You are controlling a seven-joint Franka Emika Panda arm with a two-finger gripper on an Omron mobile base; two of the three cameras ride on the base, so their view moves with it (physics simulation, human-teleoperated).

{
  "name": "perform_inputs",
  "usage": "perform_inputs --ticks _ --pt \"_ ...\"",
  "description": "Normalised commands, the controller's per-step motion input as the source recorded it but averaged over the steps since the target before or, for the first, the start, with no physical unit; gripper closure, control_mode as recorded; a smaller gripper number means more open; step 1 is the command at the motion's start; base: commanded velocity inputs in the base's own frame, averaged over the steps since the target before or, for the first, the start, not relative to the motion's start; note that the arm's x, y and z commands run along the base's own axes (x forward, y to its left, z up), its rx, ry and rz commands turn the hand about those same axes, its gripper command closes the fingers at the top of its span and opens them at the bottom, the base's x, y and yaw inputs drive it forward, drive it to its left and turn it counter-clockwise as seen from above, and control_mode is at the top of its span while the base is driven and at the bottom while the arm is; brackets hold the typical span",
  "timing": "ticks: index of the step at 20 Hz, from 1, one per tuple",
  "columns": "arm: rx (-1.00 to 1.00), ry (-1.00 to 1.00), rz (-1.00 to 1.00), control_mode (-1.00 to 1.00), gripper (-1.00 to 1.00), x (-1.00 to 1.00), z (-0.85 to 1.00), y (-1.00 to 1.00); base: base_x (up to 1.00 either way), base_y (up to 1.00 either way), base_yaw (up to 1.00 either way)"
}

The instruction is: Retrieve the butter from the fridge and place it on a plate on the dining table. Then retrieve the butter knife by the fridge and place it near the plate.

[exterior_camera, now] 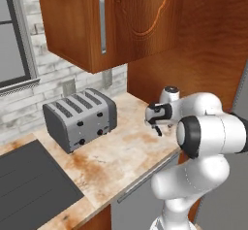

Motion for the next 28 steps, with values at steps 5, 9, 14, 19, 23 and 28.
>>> perform_inputs --ticks 5,9,14,19,23,28 --pt "0.00 0.01 -0.03 -1.00 -1.00 0.37 -0.42 0.00 0.00 0.00 0.00" --pt "0.00 0.00 -0.01 -1.00 -1.00 0.18 -0.43 -0.01 0.00 0.00 0.00" --pt "0.00 0.00 0.00 -1.00 -1.00 0.11 -0.47 -0.03 0.00 0.00 0.00" --pt "0.00 0.00 0.00 -1.00 -1.00 0.01 -0.24 0.00 0.00 0.00 0.00" --pt "0.00 0.00 0.00 -1.00 1.00 0.00 -0.14 0.00 0.00 0.00 0.00" --pt "0.00 0.00 0.00 -1.00 1.00 0.02 -0.16 0.02 0.00 0.00 0.00"
